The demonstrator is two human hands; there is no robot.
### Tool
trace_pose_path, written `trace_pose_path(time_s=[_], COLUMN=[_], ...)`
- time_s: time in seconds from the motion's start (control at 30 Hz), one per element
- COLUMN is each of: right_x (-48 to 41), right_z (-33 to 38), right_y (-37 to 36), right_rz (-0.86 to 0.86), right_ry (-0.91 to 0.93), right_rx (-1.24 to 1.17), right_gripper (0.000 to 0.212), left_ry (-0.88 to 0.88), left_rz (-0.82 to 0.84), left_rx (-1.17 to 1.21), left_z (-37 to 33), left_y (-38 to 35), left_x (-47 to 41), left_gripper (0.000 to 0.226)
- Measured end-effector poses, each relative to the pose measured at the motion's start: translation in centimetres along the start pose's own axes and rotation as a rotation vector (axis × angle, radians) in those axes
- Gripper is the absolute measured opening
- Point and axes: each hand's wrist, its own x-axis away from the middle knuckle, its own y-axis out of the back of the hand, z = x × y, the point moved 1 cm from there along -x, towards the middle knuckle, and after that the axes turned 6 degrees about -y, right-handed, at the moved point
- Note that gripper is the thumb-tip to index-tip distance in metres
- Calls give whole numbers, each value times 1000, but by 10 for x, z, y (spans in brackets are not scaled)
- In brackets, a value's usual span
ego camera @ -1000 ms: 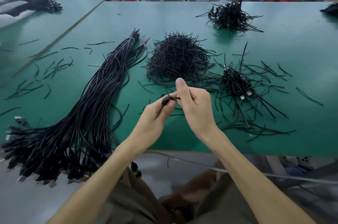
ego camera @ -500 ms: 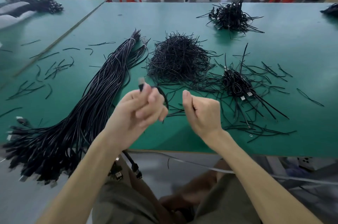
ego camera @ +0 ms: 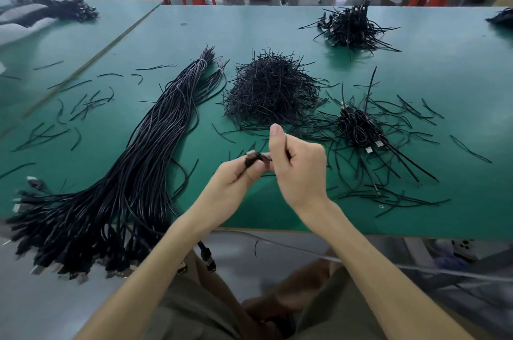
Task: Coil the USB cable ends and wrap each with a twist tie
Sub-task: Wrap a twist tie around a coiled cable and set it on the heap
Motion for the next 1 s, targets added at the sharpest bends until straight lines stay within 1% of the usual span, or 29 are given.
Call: trace_pose_path(time_s=[0.03, 0.07, 0.13, 0.2, 0.27, 0.33, 0.4, 0.47, 0.53, 0.6, 0.67, 0.77, 0.83, 0.93, 1.0], right_x=[3, 6, 12, 18, 22, 22, 20, 15, 9, 5, 4, 6, 7, 7, 9], right_z=[2, 4, 10, 13, 8, 1, -6, -11, -17, -22, -24, -22, -24, -19, -12], right_y=[0, -1, -4, -6, -6, -3, -2, 0, 5, 10, 14, 15, 13, 12, 12], right_rz=[22, 21, -9, -5, 15, 23, 14, 14, 26, 31, 45, 86, 142, 300, 354], right_ry=[-10, 22, 141, 231, 271, 286, 301, 325, 323, 287, 256, 221, 175, 68, 46], right_rx=[7, 50, 125, 160, 188, 215, 256, 281, 292, 308, 334, 474, 556, 623, 602], right_gripper=[59, 59, 54, 48, 46, 47, 48, 50, 50, 51, 53, 54, 52, 35, 23], left_ry=[34, 76, 153, 192, 178, 191, 233, 243, 241, 251, 260, 247, 236, 215, 229], left_rz=[-82, -145, -201, -253, -317, -359, -308, -202, -115, -67, -79, -142, -178, -258, -340], left_rx=[108, 253, 596, 876, 1126, 1255, 1288, 1271, 1231, 1255, 1256, 1119, 1020, 930, 909], left_z=[2, 2, -2, -8, -15, -18, -22, -25, -25, -23, -18, -10, -5, 1, 3], left_y=[-2, -5, -12, -10, 4, 17, 21, 20, 20, 22, 23, 21, 19, 18, 17], left_x=[0, -1, -4, -10, -15, -16, -11, -5, -2, 0, 2, 1, 0, -2, -6], left_gripper=[28, 32, 45, 48, 44, 35, 41, 45, 42, 39, 36, 37, 39, 38, 32])
